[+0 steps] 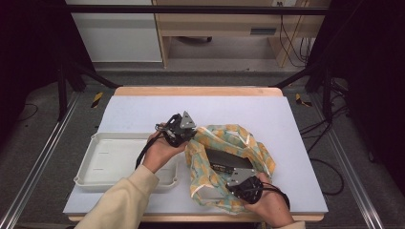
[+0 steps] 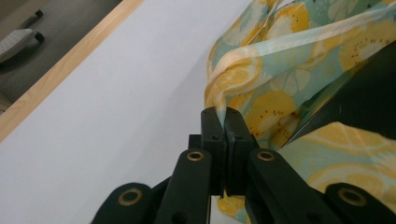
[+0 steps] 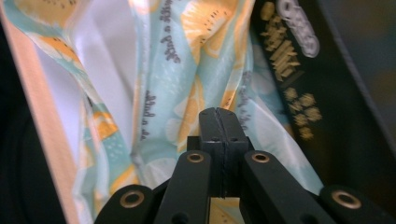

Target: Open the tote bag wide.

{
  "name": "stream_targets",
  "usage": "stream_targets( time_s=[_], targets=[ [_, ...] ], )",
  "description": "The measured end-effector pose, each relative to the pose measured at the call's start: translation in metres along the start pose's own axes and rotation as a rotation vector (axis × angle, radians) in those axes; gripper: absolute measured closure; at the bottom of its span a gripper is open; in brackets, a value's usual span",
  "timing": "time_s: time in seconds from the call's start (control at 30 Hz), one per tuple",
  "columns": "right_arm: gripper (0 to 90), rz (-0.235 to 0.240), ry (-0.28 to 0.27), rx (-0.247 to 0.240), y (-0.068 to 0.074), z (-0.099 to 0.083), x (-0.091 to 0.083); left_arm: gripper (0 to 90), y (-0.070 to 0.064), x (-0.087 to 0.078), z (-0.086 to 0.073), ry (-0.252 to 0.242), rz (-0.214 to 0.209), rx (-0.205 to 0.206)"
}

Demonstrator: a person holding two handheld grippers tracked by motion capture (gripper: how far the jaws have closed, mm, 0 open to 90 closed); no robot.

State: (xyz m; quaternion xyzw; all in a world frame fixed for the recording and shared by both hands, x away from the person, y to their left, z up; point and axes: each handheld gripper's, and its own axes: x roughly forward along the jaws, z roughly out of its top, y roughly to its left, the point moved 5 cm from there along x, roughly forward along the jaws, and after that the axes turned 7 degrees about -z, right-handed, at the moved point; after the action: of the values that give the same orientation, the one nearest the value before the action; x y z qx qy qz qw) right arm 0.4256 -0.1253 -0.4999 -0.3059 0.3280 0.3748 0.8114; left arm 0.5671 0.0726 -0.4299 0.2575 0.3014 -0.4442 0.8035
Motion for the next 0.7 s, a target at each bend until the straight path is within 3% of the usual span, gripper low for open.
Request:
stream_targets(
  time_s=[0.17,0.7],
  targets=[
    [90.0,-0.045,0.008,0.032,-0.012,-0.008,-0.007,89.3,0.0,0.001,-0.003,0.011,0.001,-0.002],
    [90.0,0.03,-0.046,0.038,0.004,-0.004,-0.002,90.0,0.014,0.024,-0.014,0.114,-0.002,-0.025]
  ],
)
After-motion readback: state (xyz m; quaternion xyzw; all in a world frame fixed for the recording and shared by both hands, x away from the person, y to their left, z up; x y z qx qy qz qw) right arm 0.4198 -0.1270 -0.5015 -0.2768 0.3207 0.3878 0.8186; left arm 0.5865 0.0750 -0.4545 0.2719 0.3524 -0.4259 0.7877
